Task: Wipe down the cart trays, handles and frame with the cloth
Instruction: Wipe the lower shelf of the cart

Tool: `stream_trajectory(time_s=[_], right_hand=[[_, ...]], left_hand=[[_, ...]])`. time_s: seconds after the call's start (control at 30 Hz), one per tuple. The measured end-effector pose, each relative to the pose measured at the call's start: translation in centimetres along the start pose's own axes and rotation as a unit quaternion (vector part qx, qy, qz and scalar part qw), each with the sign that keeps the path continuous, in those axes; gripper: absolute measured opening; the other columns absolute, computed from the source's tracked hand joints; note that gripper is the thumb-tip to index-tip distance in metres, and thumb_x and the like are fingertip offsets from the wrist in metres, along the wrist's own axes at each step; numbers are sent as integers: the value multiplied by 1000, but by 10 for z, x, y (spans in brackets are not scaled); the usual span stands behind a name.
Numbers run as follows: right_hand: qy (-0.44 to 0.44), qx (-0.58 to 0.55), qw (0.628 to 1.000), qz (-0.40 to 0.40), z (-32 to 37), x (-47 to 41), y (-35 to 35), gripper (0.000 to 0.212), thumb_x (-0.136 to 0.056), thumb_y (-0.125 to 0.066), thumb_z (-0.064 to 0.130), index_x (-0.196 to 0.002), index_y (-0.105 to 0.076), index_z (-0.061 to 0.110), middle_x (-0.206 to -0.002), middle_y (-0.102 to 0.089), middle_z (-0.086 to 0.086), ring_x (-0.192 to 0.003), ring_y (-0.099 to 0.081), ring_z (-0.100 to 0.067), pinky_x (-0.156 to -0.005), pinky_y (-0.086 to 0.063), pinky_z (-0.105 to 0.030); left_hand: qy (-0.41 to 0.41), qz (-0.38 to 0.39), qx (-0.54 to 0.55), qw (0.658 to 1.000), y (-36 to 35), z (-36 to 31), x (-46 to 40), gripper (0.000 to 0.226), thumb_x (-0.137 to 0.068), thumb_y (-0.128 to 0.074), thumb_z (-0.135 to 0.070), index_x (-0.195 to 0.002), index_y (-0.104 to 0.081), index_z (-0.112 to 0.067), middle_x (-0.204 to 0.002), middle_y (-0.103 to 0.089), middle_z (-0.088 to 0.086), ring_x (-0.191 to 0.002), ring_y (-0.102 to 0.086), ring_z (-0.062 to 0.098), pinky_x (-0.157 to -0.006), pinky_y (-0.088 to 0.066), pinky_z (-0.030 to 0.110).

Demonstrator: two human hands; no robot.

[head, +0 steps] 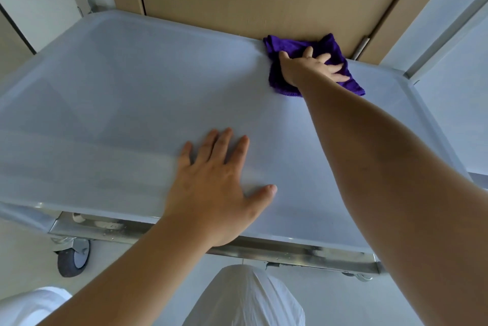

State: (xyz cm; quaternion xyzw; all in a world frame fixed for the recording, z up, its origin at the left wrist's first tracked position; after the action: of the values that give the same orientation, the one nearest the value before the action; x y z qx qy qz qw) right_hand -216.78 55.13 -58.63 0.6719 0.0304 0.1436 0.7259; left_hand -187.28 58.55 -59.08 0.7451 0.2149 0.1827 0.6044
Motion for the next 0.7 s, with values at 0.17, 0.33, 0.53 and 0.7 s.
stream_trajectory(time_s=[0.17,0.33,0.53,0.7], right_hand=[[-8,-35,997,69,-2,-24,5,104,-67,-20,86,-150,-6,24,-157,-9,-17,-139,-11,-47,-111,-9,-62],[68,-34,996,51,-18,-32,56,100,-71,-32,86,-134,-46,9,-134,-49,-17,-120,-48,-37,-102,-36,-46],[232,18,972,-37,-39,-3,26,77,-79,-35,79,-143,-31,38,-152,-24,-6,-139,-17,-30,-112,-14,-45],[204,42,978,11,-45,-9,9,81,-74,-27,86,-145,-10,50,-159,-4,1,-144,-4,-30,-116,-2,-48]], left_hand=[[4,-5,2,1000,0,-1,-1,98,-59,8,-74,-147,3,-31,-156,5,-6,-142,8,14,-113,1,40],[4,-8,-1,1000,-1,-3,-1,99,-58,8,-73,-147,1,-30,-157,4,-3,-143,6,15,-112,-1,42],[4,-12,-1,1000,-1,-2,-2,98,-60,7,-73,-147,0,-30,-156,3,-3,-142,5,16,-113,-1,41],[3,-6,-2,1000,-3,-1,-3,97,-61,6,-73,-147,0,-30,-156,3,-3,-142,6,16,-112,-1,41]])
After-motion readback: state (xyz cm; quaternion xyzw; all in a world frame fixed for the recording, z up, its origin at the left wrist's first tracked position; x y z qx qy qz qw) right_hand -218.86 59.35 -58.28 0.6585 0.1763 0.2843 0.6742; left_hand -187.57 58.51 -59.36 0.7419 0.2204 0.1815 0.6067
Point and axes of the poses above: each hand's wrist, its own x-axis away from the middle knuckle, its own y-axis out of the back of the hand, z = x × y, the point moved 6 cm from there along -x, towards the middle knuckle
